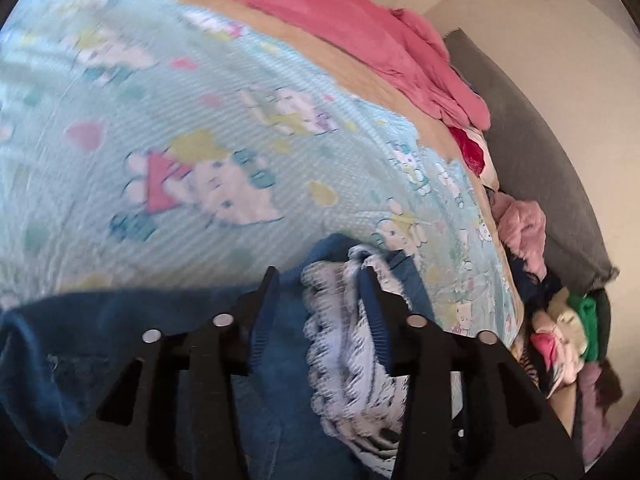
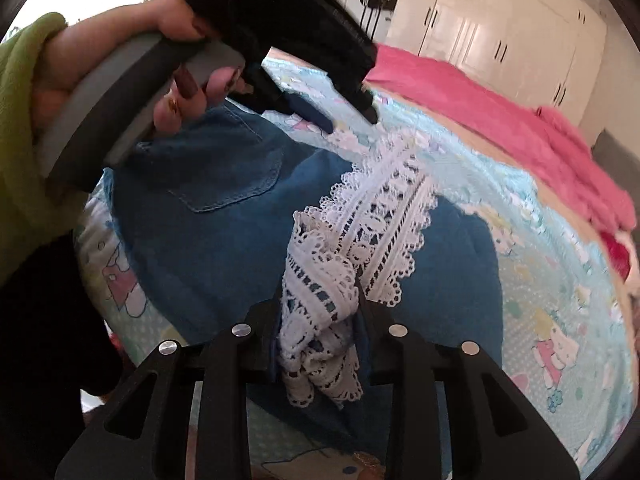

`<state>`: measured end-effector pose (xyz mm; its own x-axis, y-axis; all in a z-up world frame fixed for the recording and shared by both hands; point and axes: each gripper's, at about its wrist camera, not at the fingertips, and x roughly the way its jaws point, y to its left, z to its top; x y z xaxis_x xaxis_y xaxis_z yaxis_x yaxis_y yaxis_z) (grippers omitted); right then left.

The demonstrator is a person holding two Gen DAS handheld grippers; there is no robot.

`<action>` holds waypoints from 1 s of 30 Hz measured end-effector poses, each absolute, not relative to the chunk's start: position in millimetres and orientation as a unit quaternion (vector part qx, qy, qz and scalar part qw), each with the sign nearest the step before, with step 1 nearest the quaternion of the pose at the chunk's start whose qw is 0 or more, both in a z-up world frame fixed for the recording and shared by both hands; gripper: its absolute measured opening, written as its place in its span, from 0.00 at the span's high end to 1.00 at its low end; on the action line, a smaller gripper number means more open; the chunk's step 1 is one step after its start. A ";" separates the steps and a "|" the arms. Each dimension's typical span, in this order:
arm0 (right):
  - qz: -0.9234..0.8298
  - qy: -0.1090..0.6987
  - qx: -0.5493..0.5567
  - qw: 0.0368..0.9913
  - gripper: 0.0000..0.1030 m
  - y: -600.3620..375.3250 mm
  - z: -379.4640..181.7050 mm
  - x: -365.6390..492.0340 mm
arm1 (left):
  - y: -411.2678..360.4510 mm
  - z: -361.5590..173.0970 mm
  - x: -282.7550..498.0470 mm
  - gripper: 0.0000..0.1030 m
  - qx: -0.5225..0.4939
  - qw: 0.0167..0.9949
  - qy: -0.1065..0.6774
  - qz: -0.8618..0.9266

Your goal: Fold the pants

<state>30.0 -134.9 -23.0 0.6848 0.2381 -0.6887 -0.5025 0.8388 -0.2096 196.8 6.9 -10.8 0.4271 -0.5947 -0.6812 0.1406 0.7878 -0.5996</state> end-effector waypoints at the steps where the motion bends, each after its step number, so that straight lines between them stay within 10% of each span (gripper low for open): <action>1: 0.206 0.335 -0.195 0.898 0.70 -135.5 -21.8 28.3 | 7.1 -14.9 198.8 0.62 -0.243 0.802 0.493 -0.231; 13: 0.212 0.326 -0.164 0.907 0.68 -151.2 -13.7 23.0 | -31.6 -36.4 206.7 0.34 -0.233 0.792 0.510 -0.243; 15: 0.213 0.331 -0.159 0.906 0.68 -151.4 -14.0 27.4 | -36.2 -37.6 210.5 0.50 -0.230 0.796 0.507 -0.240; 17: 0.215 0.335 -0.161 0.903 0.70 -149.5 -16.1 25.2 | -41.9 -40.0 214.3 0.87 -0.230 0.795 0.508 -0.240; 30: 0.275 0.346 -0.173 0.880 0.76 -108.9 -22.1 34.0 | -14.3 -16.1 202.4 0.85 -0.176 0.832 0.486 -0.202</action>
